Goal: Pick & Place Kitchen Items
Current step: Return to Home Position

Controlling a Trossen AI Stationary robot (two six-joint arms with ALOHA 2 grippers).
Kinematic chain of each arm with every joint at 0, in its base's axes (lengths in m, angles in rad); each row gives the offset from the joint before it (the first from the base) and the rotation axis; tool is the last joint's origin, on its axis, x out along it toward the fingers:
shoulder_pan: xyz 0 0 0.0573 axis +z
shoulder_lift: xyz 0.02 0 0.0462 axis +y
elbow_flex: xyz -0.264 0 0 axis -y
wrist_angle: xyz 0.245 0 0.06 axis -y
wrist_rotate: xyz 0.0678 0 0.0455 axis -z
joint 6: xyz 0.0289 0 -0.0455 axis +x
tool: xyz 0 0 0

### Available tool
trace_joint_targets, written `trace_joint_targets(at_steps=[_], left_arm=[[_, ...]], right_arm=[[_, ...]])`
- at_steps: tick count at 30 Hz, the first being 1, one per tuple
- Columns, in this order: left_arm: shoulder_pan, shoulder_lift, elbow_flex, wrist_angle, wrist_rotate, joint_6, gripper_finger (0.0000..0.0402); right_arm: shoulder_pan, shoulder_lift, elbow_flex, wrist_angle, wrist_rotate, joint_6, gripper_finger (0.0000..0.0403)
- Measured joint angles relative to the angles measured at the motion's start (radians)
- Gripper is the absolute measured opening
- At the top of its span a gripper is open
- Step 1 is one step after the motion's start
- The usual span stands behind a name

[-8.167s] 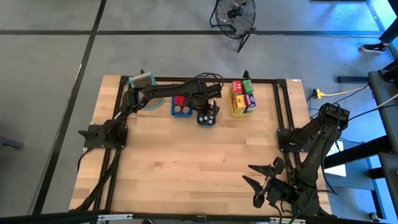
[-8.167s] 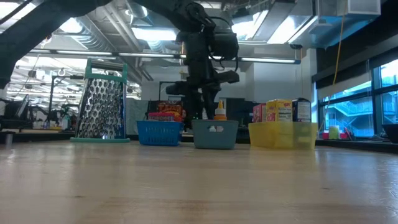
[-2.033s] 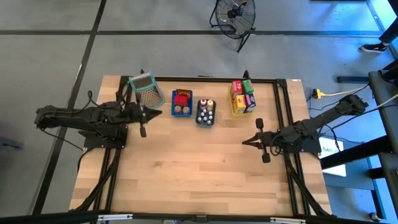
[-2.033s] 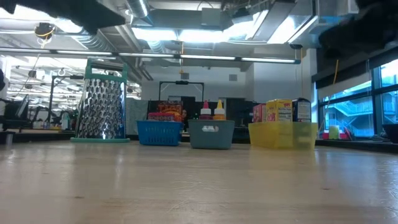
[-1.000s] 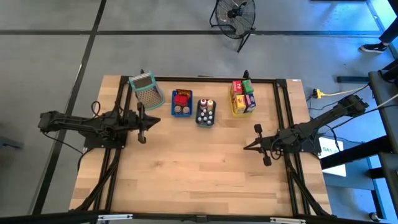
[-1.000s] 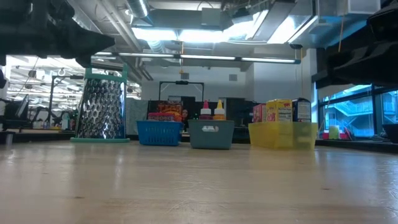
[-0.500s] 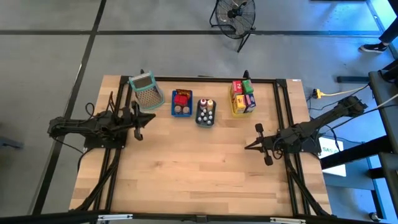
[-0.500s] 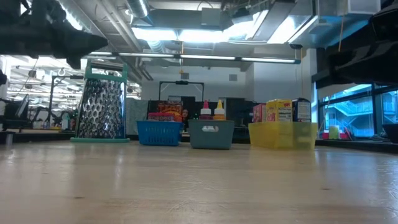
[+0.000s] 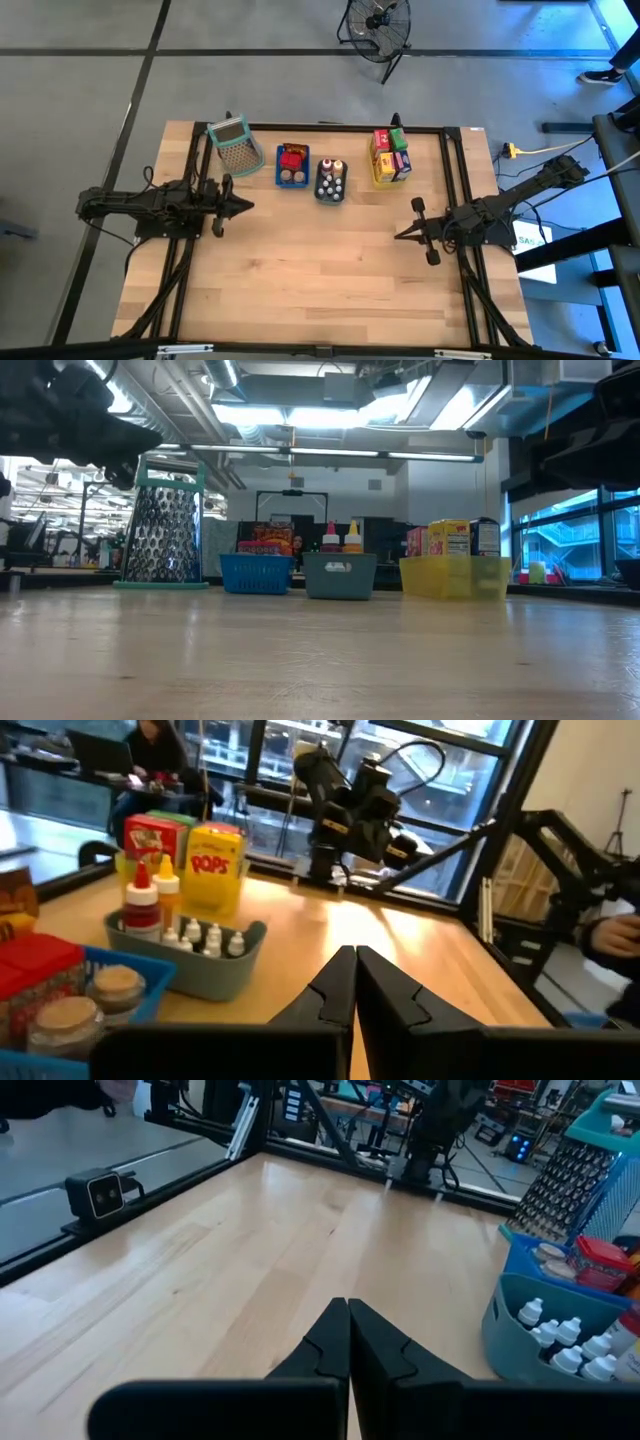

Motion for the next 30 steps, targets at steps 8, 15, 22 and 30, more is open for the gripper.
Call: trace_joint_targets(at_steps=[8,15,22,30], left_arm=[[0.000,0.000,0.000,-0.007,0.031,-0.038,0.0013],[0.000,0.000,0.000,-0.009,0.042,-0.023,0.0006],[0.000,0.000,0.000,-0.009,0.048,0.087,0.0010],[0.000,0.000,0.000,-0.009,0.048,0.077,0.0009]], right_arm=[[0.000,0.000,0.000,-0.007,-0.126,0.039,0.0000],[0.000,0.001,0.000,-0.036,-0.163,0.043,0.0000],[0.000,0.001,0.000,-0.060,-0.152,0.043,0.0000],[-0.001,0.002,0.000,-0.063,-0.150,0.030,0.0000]])
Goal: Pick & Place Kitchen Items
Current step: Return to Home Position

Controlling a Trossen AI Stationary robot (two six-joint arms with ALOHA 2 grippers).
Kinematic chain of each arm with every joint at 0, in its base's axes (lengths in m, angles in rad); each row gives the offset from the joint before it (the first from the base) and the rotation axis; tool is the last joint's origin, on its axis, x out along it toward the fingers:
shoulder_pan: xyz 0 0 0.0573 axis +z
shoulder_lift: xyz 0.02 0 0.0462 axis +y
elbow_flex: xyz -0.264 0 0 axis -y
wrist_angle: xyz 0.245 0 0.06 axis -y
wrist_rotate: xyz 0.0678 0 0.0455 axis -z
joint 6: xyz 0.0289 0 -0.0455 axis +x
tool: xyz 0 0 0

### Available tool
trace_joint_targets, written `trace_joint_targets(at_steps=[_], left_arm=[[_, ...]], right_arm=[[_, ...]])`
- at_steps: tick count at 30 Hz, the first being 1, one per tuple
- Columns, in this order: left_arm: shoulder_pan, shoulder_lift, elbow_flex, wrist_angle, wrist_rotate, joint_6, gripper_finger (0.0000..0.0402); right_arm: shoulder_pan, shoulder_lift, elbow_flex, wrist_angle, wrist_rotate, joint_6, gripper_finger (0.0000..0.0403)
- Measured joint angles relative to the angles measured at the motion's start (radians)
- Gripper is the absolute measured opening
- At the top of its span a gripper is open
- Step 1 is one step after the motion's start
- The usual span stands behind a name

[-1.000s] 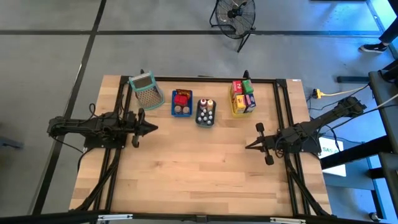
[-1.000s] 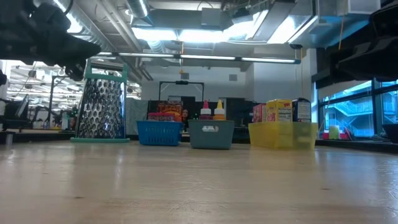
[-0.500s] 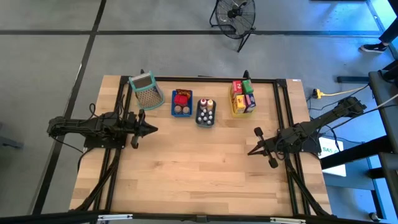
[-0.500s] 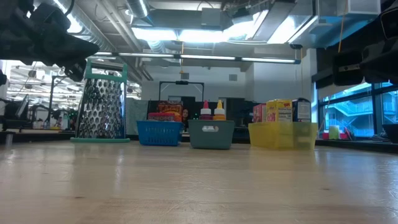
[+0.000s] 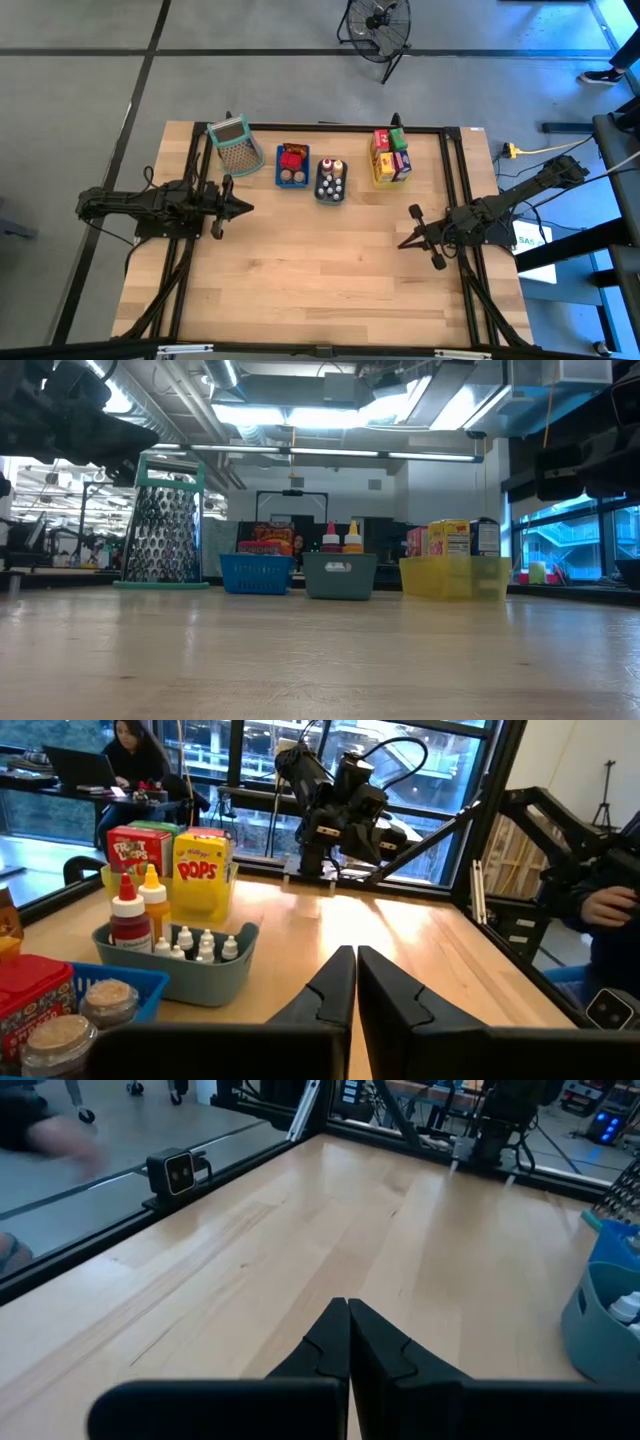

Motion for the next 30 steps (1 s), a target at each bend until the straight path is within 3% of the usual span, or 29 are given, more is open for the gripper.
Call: trace_joint_targets(at_steps=[22,30], left_arm=[[0.000,0.000,0.000,0.000,0.000,0.000,0.0006],[0.000,0.000,0.000,0.000,0.000,0.000,0.0012]], right_arm=[[-0.006,-0.007,0.000,0.002,-0.005,0.021,0.0000],[-0.194,-0.128,0.000,-0.004,-0.052,0.023,0.0000]])
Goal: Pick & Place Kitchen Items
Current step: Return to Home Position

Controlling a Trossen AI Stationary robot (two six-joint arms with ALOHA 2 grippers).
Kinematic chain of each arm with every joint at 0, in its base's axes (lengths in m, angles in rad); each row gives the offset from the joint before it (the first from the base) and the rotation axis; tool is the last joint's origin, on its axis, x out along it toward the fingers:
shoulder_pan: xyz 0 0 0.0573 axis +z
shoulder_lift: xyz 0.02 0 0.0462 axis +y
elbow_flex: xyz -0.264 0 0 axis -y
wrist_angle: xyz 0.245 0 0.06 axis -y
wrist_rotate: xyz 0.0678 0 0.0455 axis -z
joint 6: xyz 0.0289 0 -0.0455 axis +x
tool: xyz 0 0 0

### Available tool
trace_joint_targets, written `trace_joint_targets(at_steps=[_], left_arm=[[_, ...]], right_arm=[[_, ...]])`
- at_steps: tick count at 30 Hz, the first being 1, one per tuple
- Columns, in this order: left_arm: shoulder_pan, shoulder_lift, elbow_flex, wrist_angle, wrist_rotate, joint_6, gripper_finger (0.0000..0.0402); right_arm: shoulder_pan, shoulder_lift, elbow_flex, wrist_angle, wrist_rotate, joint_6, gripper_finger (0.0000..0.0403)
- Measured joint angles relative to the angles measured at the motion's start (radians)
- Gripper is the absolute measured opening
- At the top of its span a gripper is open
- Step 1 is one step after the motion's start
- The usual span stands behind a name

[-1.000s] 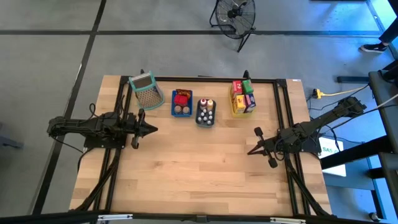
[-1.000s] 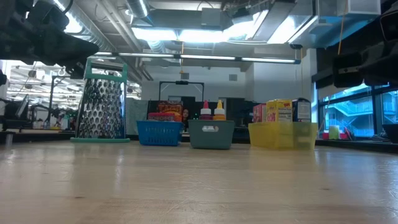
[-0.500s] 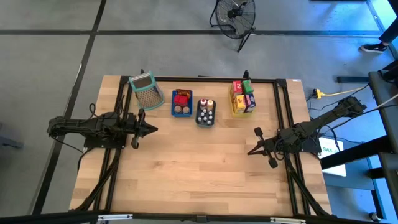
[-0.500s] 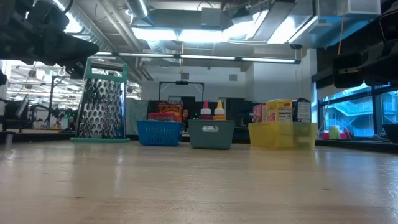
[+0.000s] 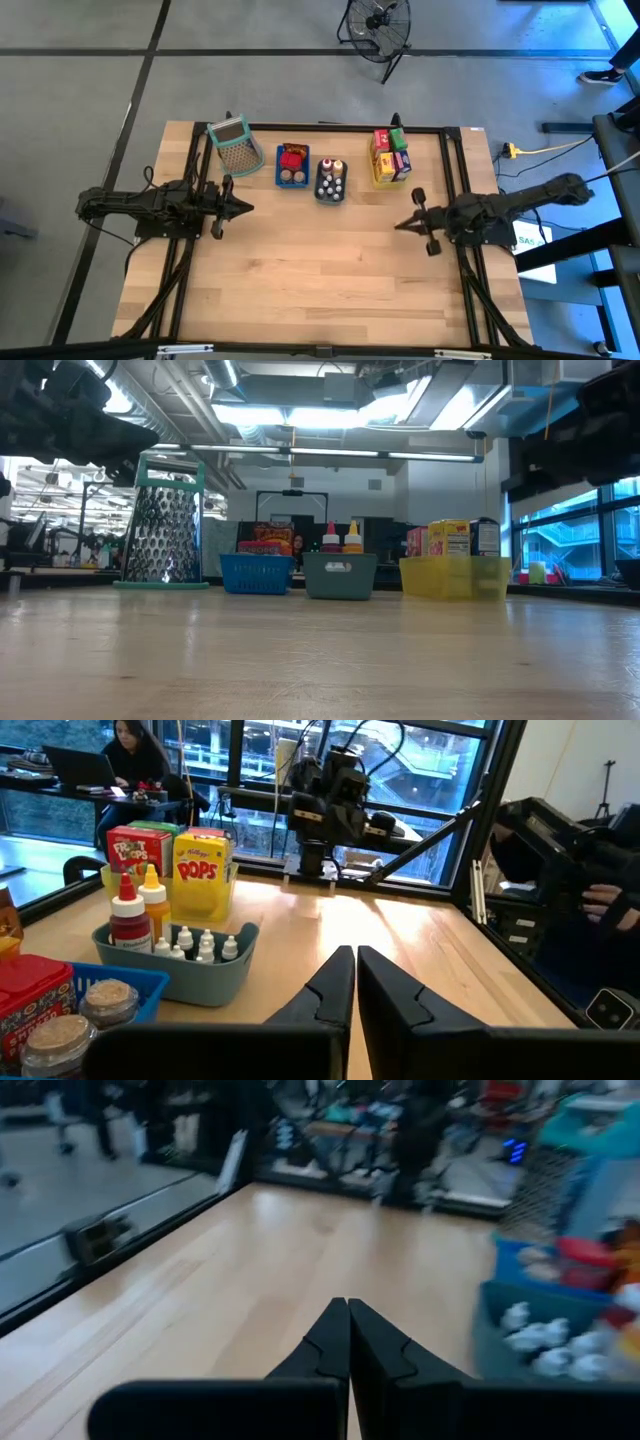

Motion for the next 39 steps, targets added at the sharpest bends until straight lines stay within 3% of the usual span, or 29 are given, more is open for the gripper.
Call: trace_joint_targets(at_steps=[7,16,39], left_arm=[[0.000,0.000,0.000,0.000,0.000,0.000,0.0009],[0.000,0.000,0.000,0.000,0.000,0.000,0.0009],[0.000,0.000,0.000,0.000,0.000,0.000,0.0013]], right_arm=[[-0.112,-0.114,0.000,0.000,0.000,0.000,0.0000],[-0.169,-0.253,0.000,0.000,-0.003,0.000,0.0000],[-0.179,-0.295,0.000,-0.036,-0.003,0.000,0.0000]])
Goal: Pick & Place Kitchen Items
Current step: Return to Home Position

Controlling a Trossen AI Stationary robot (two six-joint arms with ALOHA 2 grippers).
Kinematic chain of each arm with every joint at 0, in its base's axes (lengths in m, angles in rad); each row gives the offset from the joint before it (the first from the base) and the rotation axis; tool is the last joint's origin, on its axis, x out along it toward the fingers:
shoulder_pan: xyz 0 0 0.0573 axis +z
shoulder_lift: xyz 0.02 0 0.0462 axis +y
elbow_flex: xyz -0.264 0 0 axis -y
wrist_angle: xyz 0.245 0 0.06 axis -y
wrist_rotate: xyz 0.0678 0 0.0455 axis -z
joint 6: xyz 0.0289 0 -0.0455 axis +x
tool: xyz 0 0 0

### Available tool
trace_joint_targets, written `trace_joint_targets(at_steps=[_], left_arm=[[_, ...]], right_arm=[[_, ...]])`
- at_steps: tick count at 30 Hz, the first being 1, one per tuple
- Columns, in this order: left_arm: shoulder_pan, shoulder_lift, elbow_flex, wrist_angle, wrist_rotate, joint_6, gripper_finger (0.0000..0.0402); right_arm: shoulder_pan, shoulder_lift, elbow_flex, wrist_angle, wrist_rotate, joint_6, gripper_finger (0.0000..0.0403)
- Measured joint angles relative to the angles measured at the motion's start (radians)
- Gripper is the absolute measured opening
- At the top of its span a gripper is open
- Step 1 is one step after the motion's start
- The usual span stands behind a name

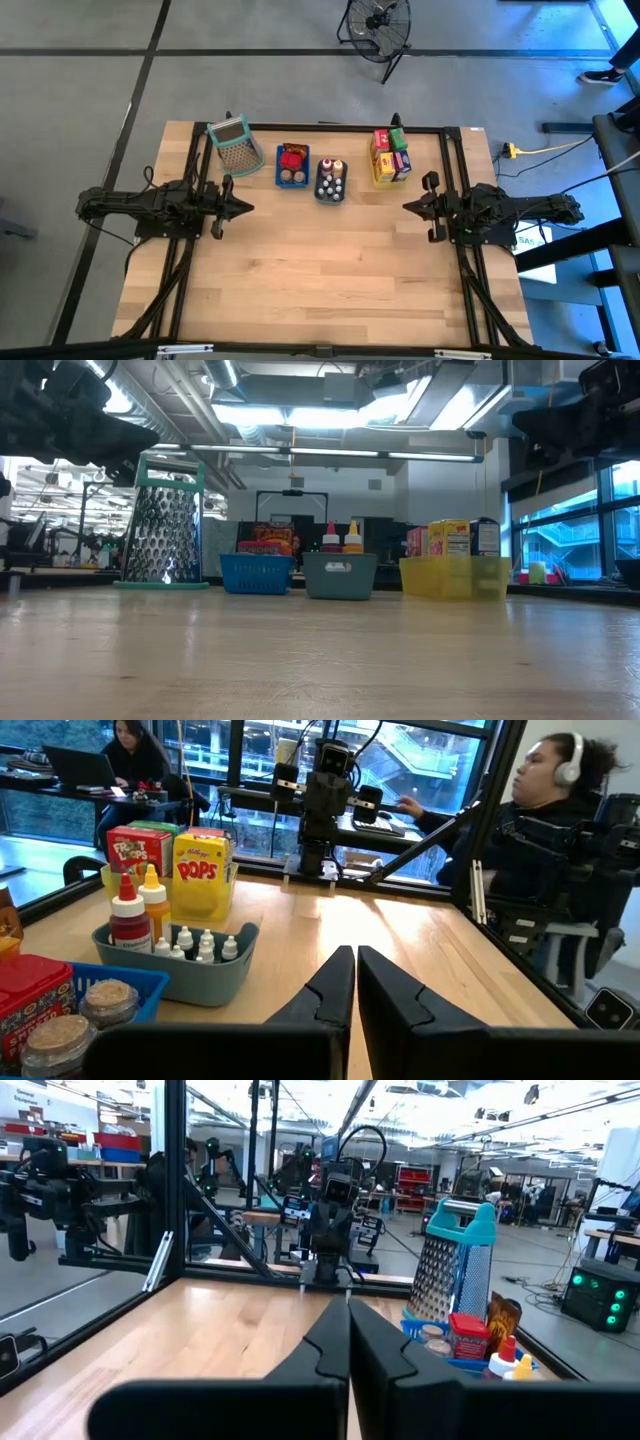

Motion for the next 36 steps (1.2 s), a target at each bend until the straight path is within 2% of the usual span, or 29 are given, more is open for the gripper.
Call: trace_joint_targets(at_steps=[36], left_arm=[[0.000,0.000,0.000,0.000,0.000,0.000,0.0006]], right_arm=[[0.000,0.000,0.000,-0.001,0.001,0.000,0.0000]])
